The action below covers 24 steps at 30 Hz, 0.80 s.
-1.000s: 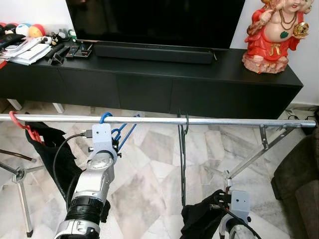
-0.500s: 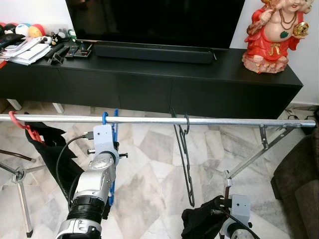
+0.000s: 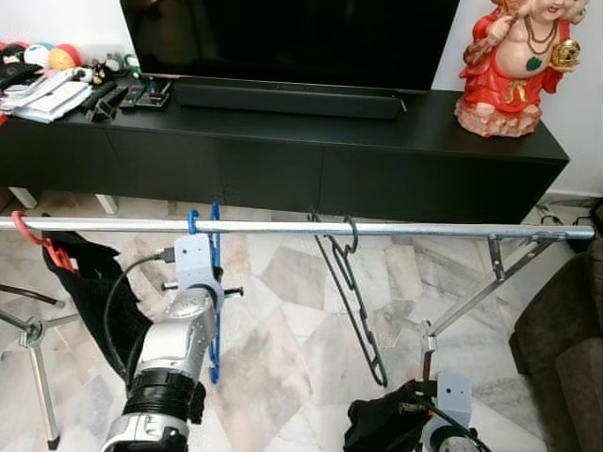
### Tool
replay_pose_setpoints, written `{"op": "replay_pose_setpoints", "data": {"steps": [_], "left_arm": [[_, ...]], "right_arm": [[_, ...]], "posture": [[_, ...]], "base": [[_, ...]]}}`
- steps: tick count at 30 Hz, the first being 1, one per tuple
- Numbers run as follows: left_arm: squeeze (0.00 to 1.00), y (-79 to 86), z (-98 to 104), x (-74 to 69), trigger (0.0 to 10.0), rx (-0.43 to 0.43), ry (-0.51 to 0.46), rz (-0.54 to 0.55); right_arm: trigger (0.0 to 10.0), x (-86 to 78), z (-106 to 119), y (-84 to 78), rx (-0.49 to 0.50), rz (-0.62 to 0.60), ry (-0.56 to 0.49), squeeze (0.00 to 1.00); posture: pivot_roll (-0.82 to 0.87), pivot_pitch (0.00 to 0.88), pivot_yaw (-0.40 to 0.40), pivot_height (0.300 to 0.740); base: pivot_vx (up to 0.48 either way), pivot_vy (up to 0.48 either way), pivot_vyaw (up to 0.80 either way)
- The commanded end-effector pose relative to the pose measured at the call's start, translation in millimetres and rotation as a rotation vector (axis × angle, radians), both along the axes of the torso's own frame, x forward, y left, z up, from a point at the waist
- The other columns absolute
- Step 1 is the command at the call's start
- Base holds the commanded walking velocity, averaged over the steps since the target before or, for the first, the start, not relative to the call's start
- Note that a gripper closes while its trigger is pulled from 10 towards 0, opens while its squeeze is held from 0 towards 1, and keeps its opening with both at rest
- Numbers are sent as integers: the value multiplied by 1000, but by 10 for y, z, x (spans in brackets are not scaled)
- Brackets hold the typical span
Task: Hang hanger
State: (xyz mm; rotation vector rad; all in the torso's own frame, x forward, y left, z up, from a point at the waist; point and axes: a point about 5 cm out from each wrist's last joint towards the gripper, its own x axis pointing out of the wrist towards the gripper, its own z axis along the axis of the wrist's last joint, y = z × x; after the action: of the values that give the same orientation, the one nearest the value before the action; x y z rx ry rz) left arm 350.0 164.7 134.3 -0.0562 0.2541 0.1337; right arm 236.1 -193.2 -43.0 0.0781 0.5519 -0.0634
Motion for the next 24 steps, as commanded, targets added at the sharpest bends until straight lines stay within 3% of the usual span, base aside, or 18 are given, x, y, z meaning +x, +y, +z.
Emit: {"op": "replay_pose_setpoints", "data": {"steps": [1, 2, 4, 7, 8, 9, 10, 12, 15, 18, 24], "left_arm": [[0, -26, 62, -52, 0, 58, -52, -48], [0, -26, 62, -52, 0, 58, -52, -48], [0, 22, 83, -191, 0, 180, -111, -109], [0, 45, 73, -265, 0, 212, -129, -132], [0, 92, 41, -349, 0, 241, -130, -137], [0, 109, 23, -395, 1255, 260, -132, -147], [0, 116, 13, -423, 1255, 274, -133, -155], [0, 176, -79, -583, 10000, 287, -106, -145], [0, 206, -170, -712, 10000, 269, -82, -131], [0, 223, -427, -887, 10000, 252, -16, -115], [0, 195, -430, -913, 10000, 195, -17, -111]], "right_arm": [[10000, -51, -47, 14, 5, -9, 31, 0], [10000, -51, -47, 14, 5, -9, 31, 0], [10000, -51, -53, 26, 2, -20, 39, 0], [10000, -51, -57, 34, 0, -22, 43, 0], [10000, -49, -54, 26, 0, -22, 40, 0], [10000, -47, -49, 17, 0, -22, 37, 0], [10000, -45, -46, 10, 0, -22, 34, 0], [10000, -38, -37, -6, 1, -21, 29, 0], [10000, -35, -34, -16, 1, -20, 29, 0], [10000, -35, -33, -29, -3, -23, 32, 0], [10000, -49, -38, -64, -3, -63, 33, 0]], "posture": [[-4, 152, -14, 740], [-4, 152, -14, 740], [-2, 154, -10, 740], [-1, 156, -10, 740], [0, 157, -10, 740], [3, 157, -11, 740], [3, 157, -11, 740], [6, 156, -12, 740], [8, 156, -13, 740], [5, 152, -16, 740], [9, 146, -5, 740]], "base": [[0, 0, 0], [0, 0, 0], [0, 0, 0], [0, 0, 0], [0, 0, 0], [0, 0, 0], [0, 0, 0], [0, 0, 0], [0, 0, 0], [0, 0, 0], [0, 0, 0]]}}
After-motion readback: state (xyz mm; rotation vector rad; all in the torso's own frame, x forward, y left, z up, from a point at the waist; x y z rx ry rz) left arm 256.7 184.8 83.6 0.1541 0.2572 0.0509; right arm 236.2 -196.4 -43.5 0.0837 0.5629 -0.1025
